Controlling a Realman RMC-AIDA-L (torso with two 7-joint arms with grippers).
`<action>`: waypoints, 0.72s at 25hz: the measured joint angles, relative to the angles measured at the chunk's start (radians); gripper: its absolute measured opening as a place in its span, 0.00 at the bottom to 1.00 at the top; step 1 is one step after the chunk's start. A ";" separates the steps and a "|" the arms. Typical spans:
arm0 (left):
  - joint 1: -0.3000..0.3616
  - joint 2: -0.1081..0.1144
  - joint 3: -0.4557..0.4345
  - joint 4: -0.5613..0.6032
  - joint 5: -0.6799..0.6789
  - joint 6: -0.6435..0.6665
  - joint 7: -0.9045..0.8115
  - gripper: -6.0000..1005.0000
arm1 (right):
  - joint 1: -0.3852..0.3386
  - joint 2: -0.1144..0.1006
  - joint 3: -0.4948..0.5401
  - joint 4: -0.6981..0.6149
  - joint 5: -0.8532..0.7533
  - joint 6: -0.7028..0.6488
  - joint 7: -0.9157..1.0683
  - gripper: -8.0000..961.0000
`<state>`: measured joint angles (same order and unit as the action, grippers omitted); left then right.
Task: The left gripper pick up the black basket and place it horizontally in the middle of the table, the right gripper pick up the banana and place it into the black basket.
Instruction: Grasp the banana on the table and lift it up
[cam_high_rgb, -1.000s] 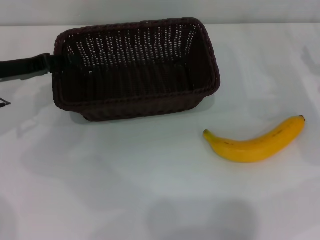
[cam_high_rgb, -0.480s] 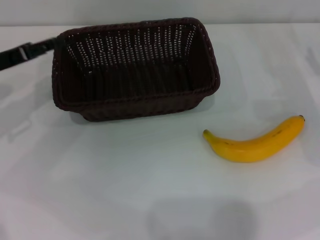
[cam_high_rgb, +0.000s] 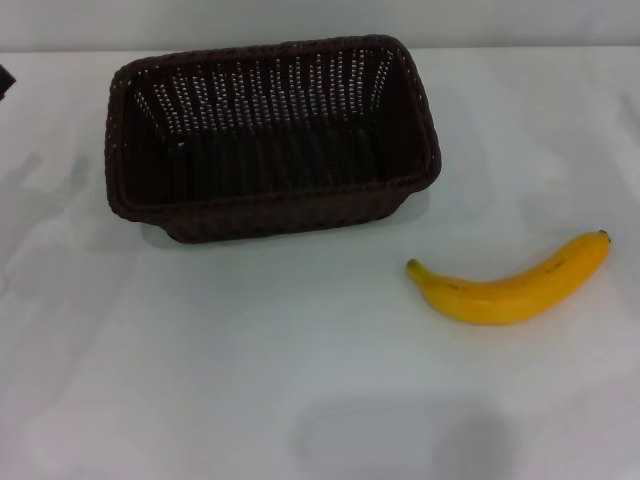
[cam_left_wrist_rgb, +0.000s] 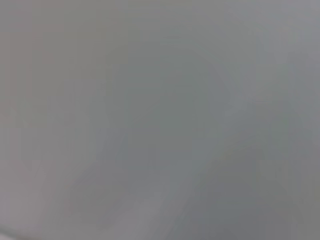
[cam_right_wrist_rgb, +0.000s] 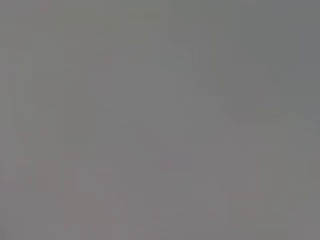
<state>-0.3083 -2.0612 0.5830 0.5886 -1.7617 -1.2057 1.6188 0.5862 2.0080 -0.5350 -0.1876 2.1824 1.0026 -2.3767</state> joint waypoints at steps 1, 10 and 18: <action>0.011 -0.009 0.000 -0.010 -0.039 0.000 0.062 0.88 | -0.009 -0.001 -0.032 -0.024 0.000 -0.004 0.031 0.88; 0.040 -0.018 0.000 -0.243 -0.372 -0.007 0.497 0.88 | -0.126 -0.068 -0.374 -0.361 -0.085 -0.046 0.484 0.88; 0.040 -0.015 0.000 -0.317 -0.446 0.004 0.609 0.88 | -0.113 -0.171 -0.382 -0.510 -0.452 0.239 0.684 0.87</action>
<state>-0.2680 -2.0764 0.5830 0.2716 -2.2074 -1.2020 2.2280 0.4729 1.8367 -0.9174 -0.6980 1.7303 1.2412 -1.6926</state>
